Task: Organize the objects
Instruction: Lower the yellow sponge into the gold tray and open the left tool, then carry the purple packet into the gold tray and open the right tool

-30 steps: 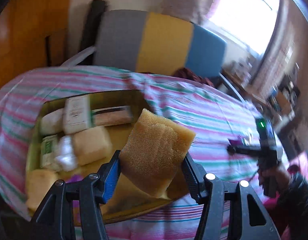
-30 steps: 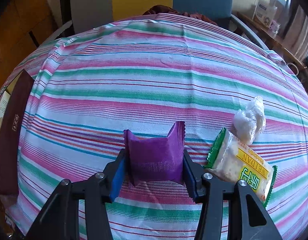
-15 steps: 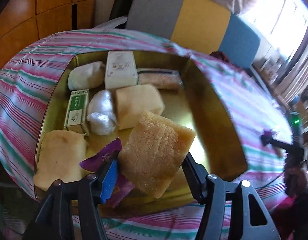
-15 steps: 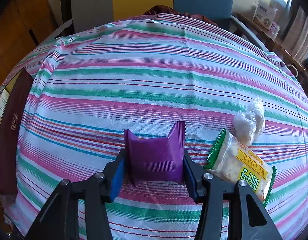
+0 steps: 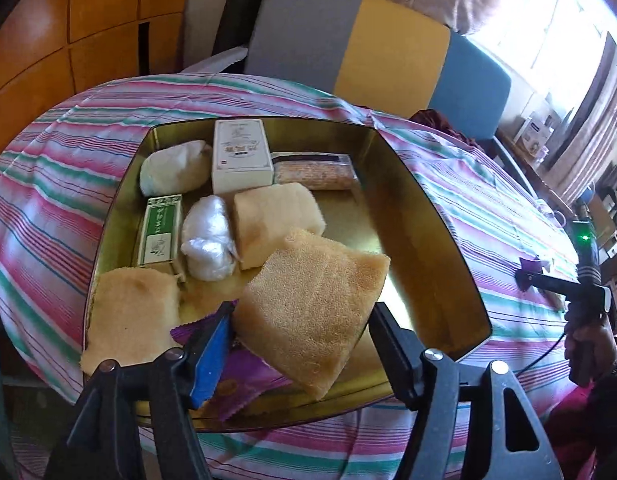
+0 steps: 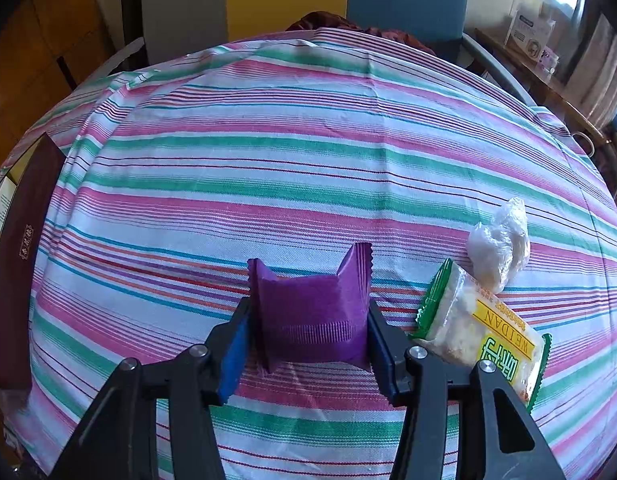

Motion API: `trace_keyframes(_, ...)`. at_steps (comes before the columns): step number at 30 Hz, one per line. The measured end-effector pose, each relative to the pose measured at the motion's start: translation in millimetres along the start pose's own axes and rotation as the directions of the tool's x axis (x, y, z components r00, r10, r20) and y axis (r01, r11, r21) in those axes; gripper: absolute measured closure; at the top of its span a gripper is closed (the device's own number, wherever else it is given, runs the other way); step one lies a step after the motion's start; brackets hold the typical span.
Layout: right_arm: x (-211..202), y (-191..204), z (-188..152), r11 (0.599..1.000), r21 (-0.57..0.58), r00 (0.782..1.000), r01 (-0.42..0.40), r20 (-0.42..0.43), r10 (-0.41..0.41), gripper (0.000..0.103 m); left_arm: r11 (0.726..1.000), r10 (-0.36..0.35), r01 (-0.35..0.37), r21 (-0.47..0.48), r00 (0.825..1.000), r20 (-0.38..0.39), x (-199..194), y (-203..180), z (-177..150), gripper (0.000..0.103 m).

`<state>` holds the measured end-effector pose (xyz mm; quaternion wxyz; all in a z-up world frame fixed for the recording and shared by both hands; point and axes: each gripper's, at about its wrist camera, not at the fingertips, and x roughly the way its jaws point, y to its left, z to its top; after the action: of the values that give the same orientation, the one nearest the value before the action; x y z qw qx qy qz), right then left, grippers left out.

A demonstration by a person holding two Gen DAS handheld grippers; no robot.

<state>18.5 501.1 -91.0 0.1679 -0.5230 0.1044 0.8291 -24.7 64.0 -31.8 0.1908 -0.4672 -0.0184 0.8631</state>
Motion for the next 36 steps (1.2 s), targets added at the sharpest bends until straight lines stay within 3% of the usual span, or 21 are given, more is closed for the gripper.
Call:
trace_keyframes(5, -4.8, 5.4, -1.5, 0.999, 0.035, 1.000, 0.009, -0.008, -0.009, 0.052, 1.000, 0.001, 0.000, 0.027, 0.999, -0.048, 8.4, -4.2, -5.8, 0.033)
trace_keyframes(9, -17.6, 16.4, -4.2, 0.998, 0.054, 1.000, -0.009, 0.024, 0.008, 0.056, 0.998, 0.018, -0.018, 0.053, 1.000, 0.004, -0.7, -7.2, -5.7, 0.024)
trace_keyframes(14, -39.1, 41.8, -2.7, 0.997, 0.043, 0.995, -0.071, 0.074, 0.068, 0.057, 0.996, 0.045, -0.050, 0.070, 0.996, 0.072, -16.0, -8.1, -3.9, 0.023)
trace_keyframes(21, -74.7, 113.1, -1.8, 0.975, -0.060, 0.969, -0.215, 0.114, 0.221, 0.057, 0.995, 0.075, -0.081, 0.052, 0.991, 0.109, -28.3, -2.0, -1.6, 0.023)
trace_keyframes(28, -102.2, 206.7, -2.5, 0.911, -0.240, 0.922, -0.336, 0.113, 0.369, 0.057, 0.993, 0.110, -0.114, 0.028, 0.987, 0.121, -34.3, 7.5, -2.5, 0.023)
trace_keyframes(32, -104.2, 255.0, -0.6, 0.869, -0.331, 0.905, -0.368, 0.087, 0.416, 0.057, 0.991, 0.134, -0.137, 0.015, 0.982, 0.134, -38.1, 14.7, -2.9, 0.023)
trace_keyframes(36, -92.0, 295.0, -0.7, 0.837, -0.392, 0.903, -0.381, 0.035, 0.428, 0.057, 0.988, 0.153, -0.152, -0.016, 0.978, 0.141, -40.8, 25.9, -2.9, 0.023)
